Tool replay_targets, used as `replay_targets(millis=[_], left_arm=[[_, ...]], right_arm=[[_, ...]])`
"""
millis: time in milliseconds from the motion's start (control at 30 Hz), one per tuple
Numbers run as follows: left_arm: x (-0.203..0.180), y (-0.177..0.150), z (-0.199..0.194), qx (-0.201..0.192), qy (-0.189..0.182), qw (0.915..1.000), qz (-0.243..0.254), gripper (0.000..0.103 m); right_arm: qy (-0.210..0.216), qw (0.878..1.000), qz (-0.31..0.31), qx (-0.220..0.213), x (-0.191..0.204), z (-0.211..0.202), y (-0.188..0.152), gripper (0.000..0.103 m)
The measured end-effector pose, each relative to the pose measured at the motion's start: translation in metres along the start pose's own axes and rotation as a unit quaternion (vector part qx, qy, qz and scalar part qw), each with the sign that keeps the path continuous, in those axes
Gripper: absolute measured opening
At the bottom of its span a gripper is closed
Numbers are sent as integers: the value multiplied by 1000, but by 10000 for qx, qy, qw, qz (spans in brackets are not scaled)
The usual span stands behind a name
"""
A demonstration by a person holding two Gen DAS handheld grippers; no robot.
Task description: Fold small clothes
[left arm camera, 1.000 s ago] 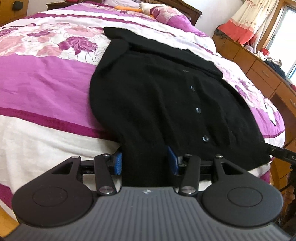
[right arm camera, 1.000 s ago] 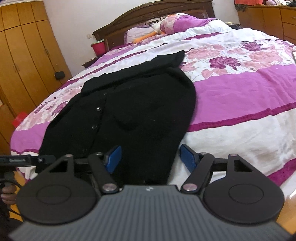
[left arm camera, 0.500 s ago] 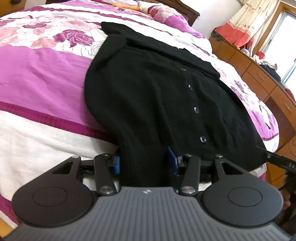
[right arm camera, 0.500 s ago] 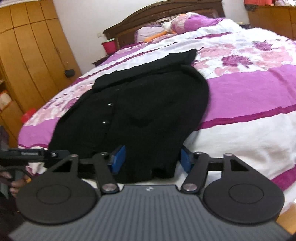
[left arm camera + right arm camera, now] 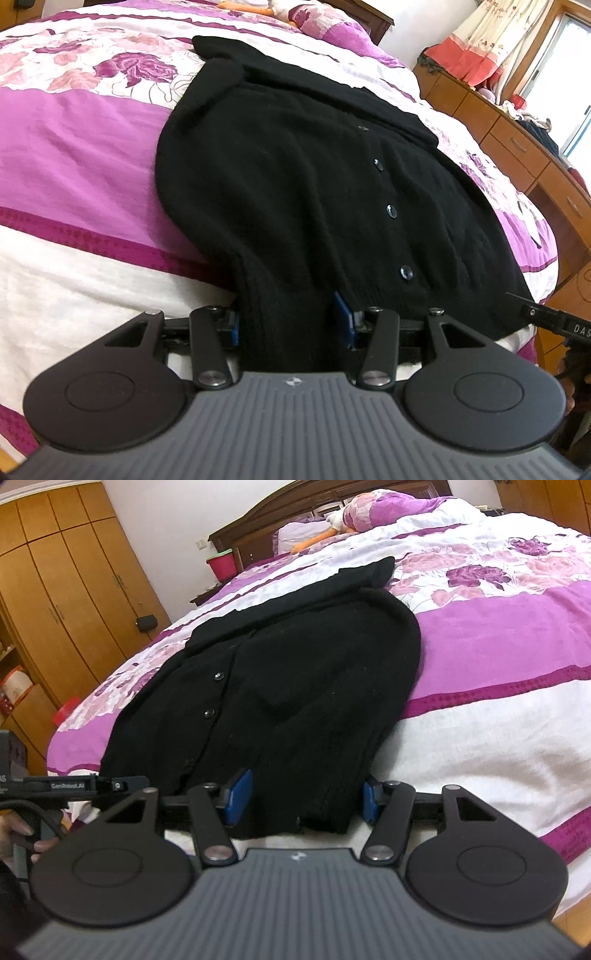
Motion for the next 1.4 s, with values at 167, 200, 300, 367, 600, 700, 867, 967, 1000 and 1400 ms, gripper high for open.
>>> replay_targets(millis=[167, 200, 300, 367, 600, 700, 867, 967, 1000, 1400], left_arm=[[-2, -1, 0, -31, -25, 10000, 30, 50], [-2, -1, 0, -30, -26, 10000, 36, 41], [1, -2, -1, 2, -136, 9999, -43, 16], [3, -1, -5, -29, -296, 9995, -130, 12], [4, 10, -28, -329, -704, 9959, -471, 11], [1, 15, -39, -478, -837, 9939, -536, 11], [-10, 33, -61, -807, -1148, 9882, -616, 11], [-18, 45, -73, -1012, -1137, 9869, -527, 11], [-20, 50, -77, -1073, -1163, 9860, -517, 11], [-31, 112, -96, -1790, -881, 9786, -493, 11]], right_arm=[[-35, 9999, -77, -80, 2, -1, -2, 58], [-72, 9999, -109, -106, 3, -2, -3, 54], [-208, 9996, -72, -157, 1, -4, -3, 21], [55, 9997, 166, -149, -5, -7, -1, 11], [390, 9977, 162, -538, 2, -22, 13, 9], [553, 9954, 238, -739, 5, -29, 22, 9], [791, 9902, 379, -1087, 5, -40, 41, 8], [806, 9870, 405, -1329, 5, -47, 53, 8], [812, 9860, 427, -1389, 4, -48, 58, 8], [920, 9738, 584, -1995, 2, -46, 114, 8]])
Point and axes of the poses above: each gripper's, at about its wrist camera, not at the fingertips, and z roughly the way its jaws point, x to its left, y to its top, the point moved 4 cm from there along z, roughly the way its jaws point, and after that the axes turned 14 degrees about x, right-handed, at the moved point
